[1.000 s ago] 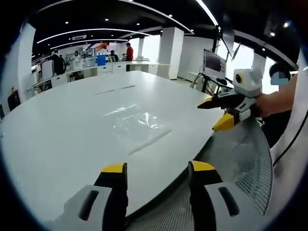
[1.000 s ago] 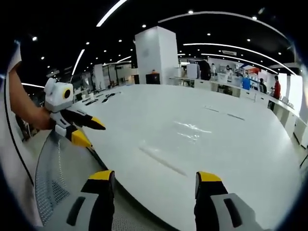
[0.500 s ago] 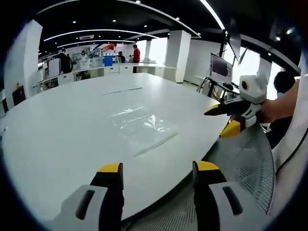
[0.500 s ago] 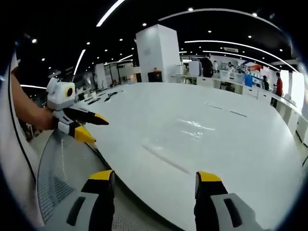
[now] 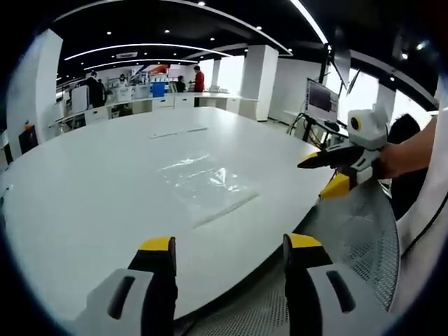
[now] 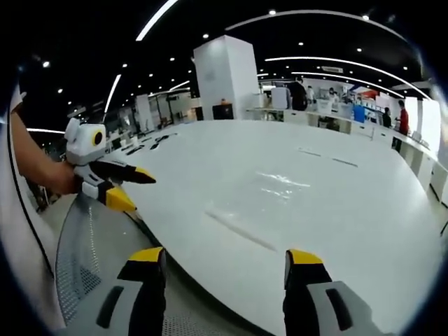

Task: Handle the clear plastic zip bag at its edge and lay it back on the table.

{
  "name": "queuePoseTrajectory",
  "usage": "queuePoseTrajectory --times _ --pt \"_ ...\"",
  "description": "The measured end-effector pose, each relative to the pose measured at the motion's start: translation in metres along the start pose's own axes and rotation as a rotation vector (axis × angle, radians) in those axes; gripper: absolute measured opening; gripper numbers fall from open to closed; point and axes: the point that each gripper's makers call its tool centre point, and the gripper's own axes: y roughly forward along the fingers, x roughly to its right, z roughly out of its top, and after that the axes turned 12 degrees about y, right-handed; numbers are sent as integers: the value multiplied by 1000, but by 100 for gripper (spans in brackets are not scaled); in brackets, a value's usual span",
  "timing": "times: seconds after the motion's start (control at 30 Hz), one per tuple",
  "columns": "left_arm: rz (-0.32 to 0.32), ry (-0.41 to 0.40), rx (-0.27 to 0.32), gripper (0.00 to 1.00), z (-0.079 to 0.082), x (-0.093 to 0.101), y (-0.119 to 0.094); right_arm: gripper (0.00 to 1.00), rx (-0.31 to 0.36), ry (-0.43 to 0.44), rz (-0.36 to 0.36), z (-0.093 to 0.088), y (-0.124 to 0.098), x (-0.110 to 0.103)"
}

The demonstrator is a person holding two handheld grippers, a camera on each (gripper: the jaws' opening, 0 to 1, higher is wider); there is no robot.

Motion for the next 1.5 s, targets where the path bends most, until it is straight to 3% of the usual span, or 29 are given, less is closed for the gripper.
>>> queuePoseTrajectory --times 0.73,1.5 --pt "6 16 -14 68 -1 2 2 72 24 24 -6 5 0 1" --pt "0 31 -37 67 4 11 1 73 34 12 -14 5 1 4"
